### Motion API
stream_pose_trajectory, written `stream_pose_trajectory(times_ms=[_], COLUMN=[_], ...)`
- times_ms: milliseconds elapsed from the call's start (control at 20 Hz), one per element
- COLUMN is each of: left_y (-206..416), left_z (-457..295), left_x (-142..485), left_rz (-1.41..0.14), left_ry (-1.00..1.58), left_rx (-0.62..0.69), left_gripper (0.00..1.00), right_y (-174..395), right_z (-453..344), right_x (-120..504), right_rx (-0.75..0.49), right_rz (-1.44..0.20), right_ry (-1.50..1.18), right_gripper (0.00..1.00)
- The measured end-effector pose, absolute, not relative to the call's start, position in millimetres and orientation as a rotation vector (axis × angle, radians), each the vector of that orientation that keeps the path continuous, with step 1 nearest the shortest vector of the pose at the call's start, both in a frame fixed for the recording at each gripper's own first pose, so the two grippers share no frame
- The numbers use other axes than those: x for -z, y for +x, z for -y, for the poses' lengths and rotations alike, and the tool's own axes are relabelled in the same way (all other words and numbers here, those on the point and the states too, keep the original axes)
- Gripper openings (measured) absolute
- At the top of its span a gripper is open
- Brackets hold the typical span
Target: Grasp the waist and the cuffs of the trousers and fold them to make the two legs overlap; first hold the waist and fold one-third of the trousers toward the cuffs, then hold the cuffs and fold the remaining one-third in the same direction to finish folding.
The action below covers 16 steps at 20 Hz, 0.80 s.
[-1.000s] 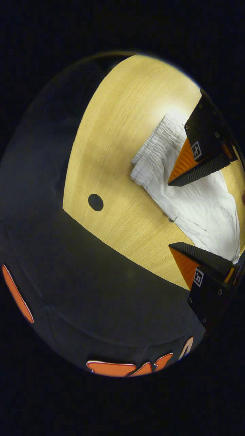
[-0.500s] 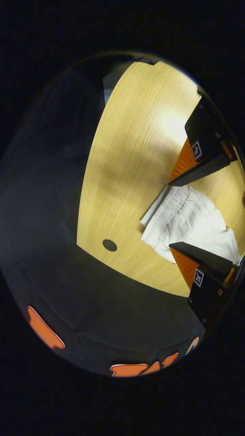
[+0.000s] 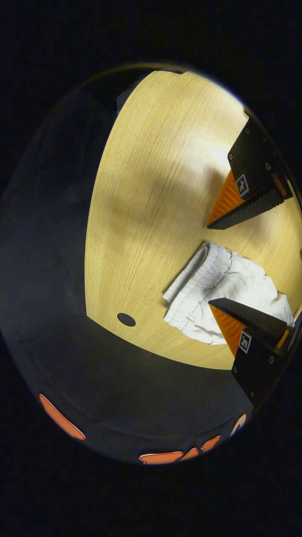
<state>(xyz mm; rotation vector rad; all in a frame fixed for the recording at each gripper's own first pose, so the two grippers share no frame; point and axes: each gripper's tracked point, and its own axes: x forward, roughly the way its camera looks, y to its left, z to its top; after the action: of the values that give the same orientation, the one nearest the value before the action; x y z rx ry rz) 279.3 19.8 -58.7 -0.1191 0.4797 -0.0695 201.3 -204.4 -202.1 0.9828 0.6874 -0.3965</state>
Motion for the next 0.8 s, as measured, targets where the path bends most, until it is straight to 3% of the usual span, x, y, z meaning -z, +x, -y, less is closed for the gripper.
stream_pose_trajectory(times_ms=[150,250,350,450,600,700,800], left_y=[273.0,274.6,276.0,274.8,274.7,274.4,273.6], left_z=[-15.8,-13.5,-16.0,-16.9,-17.7,-17.2,-16.4], left_x=[68.5,74.3,74.1,72.9,72.8,71.6,70.9], left_rz=[-0.496,-0.514,-0.524,-0.531,-0.533,-0.53,-0.528], left_ry=[-0.112,-0.127,-0.131,-0.142,-0.139,-0.135,-0.136], left_rx=[0.057,0.049,0.032,0.018,-0.003,-0.006,-0.001], left_gripper=[0.98,0.99,0.99,0.99,0.99,0.99,0.99], right_y=[206.6,210.9,212.1,210.4,218.9,215.4,211.3], right_z=[195.0,196.2,197.4,204.0,202.8,199.4,195.1], right_x=[209.0,212.5,217.2,223.3,214.0,204.5,189.7], right_rx=[0.38,0.383,0.39,0.426,0.415,0.403,0.388], right_rz=[-0.718,-0.716,-0.718,-0.721,-0.691,-0.667,-0.642], right_ry=[0.995,0.981,0.971,0.959,0.945,0.91,0.876], right_gripper=[0.97,0.9,0.63,0.48,0.14,0.07,0.06])
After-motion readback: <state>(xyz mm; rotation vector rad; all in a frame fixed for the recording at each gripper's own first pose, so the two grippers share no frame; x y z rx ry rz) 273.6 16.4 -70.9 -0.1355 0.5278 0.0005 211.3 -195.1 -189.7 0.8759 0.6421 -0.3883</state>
